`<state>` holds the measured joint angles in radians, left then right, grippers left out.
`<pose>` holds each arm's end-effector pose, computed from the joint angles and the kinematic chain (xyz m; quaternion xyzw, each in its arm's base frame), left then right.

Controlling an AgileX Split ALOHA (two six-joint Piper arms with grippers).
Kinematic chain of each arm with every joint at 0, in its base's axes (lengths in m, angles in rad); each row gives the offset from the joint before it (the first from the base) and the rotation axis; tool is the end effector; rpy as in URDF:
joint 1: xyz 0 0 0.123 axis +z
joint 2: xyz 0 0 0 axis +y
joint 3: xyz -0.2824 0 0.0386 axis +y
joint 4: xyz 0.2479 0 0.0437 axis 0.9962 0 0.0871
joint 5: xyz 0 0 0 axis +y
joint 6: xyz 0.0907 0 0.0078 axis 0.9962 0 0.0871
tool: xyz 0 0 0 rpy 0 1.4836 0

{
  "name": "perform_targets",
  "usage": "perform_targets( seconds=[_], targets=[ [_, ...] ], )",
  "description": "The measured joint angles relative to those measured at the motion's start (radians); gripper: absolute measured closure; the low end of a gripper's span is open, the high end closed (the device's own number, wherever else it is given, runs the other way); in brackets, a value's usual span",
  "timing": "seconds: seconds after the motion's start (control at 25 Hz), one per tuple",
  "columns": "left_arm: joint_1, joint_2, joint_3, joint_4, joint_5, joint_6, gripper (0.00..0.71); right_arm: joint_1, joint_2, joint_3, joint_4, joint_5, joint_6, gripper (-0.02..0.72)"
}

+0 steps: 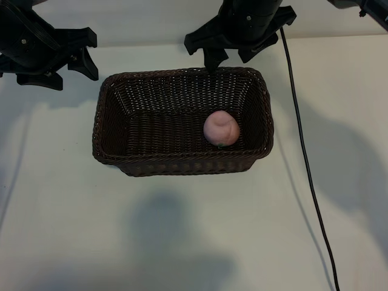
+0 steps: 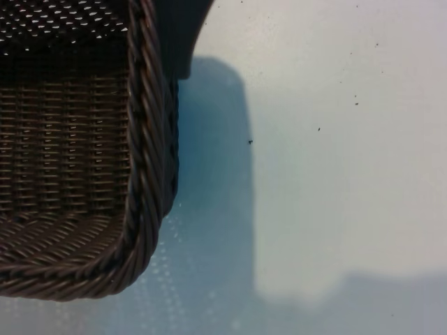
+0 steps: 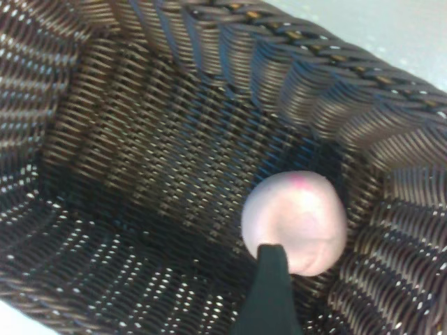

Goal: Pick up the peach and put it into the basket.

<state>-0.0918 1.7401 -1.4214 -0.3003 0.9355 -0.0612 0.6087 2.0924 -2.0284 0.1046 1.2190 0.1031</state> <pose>0.3676 -0.0556 0.2781 -0.0480 0.9695 -0.1505 0.1873 0.3703 0.2690 0.2921 -0.2371 0.9521 0.1132 0.1565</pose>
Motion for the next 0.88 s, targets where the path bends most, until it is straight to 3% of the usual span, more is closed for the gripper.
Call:
perform_targets(
  seconds=[0.2, 0.88],
  targets=[
    [0.000, 0.000, 0.000, 0.000, 0.000, 0.000, 0.119, -0.004, 0.007, 0.020, -0.057, 0.002, 0.021, 0.114],
    [0.000, 0.000, 0.000, 0.000, 0.000, 0.001, 0.119, -0.009, 0.068, 0.021, -0.051, 0.001, 0.064, 0.116]
  ],
)
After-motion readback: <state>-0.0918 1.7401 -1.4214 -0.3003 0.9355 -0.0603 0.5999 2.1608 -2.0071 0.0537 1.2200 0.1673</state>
